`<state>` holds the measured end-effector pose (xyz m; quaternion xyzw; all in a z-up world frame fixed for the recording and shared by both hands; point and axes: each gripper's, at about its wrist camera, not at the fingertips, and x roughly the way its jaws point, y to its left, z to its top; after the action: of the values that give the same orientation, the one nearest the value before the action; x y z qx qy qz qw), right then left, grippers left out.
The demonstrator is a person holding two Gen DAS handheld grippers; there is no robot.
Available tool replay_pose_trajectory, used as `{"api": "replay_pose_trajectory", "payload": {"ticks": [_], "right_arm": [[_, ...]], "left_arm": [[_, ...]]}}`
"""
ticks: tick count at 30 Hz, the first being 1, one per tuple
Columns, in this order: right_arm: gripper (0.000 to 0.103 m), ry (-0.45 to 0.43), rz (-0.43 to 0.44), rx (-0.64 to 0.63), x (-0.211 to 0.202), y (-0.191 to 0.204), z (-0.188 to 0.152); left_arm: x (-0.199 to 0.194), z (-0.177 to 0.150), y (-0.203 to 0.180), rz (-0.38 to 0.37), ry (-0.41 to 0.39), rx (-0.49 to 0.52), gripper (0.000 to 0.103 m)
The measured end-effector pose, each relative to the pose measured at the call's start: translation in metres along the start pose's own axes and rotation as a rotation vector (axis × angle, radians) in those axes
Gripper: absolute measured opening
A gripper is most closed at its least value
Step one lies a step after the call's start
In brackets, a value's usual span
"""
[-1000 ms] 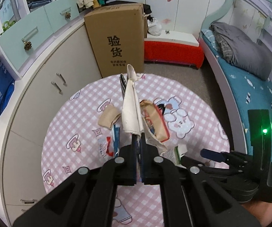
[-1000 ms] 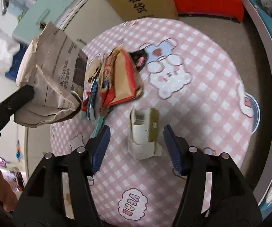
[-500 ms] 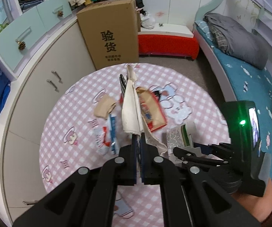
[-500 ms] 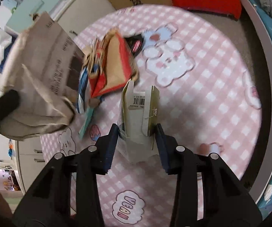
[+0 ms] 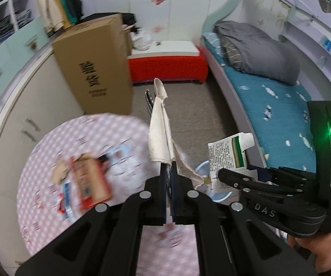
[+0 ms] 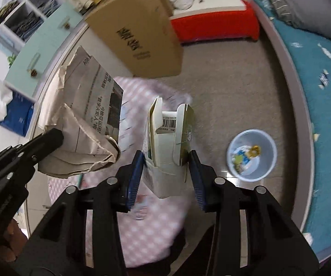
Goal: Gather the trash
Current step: 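Carry the newspaper and white box over to the blue bucket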
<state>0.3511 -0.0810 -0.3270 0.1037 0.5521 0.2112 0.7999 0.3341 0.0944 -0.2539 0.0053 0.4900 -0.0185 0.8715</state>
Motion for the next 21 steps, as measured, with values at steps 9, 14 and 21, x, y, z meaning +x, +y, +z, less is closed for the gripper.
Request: {"api": "replay_pose_trajectory", "payload": {"ticks": [9,14,21], "right_arm": [[0.04,-0.028,-0.051,0.065,-0.04,-0.106,0.029],[0.04,-0.022,-0.058,0.079,-0.049,-0.138,0.034],[0.056,0.003,-0.03,0.12,-0.043,-0.166,0.045]], "left_arm": [[0.042,0.035,-0.102,-0.083,0.044,0.041,0.003],[0.061,0.045,-0.131,-0.1,0.078,0.045,0.003],[0.078,0.054,-0.15,-0.095,0.113,0.056,0.003]]}}
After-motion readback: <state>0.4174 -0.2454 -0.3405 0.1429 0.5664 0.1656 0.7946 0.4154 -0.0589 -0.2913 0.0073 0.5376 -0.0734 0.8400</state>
